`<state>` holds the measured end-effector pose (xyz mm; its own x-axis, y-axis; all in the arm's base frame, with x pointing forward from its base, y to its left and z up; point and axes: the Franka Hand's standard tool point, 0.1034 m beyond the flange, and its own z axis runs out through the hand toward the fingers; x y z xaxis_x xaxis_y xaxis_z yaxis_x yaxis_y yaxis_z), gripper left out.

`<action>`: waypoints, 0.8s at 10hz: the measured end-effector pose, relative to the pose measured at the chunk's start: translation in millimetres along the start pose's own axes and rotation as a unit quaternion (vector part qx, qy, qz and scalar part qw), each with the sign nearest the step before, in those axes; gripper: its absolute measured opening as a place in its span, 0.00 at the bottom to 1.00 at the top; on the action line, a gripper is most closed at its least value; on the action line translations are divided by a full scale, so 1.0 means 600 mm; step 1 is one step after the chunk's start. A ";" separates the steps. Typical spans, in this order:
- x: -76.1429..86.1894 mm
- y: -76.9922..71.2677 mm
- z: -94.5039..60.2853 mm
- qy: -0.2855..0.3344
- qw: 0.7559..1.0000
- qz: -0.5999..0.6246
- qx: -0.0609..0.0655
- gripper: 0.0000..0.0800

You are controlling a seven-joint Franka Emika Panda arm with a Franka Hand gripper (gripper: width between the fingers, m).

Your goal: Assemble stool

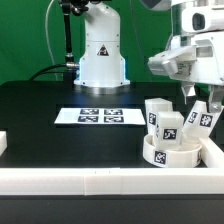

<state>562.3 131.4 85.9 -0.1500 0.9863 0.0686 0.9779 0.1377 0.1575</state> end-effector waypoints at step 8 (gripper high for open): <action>-0.001 -0.001 0.002 0.000 1.000 0.020 0.001 0.42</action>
Offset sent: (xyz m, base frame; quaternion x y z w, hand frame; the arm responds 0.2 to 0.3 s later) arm 0.0000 0.0000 0.0000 0.0000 0.0000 0.0000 1.0000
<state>562.1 130.7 84.5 -0.1103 0.9910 0.0755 0.9834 0.0978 0.1528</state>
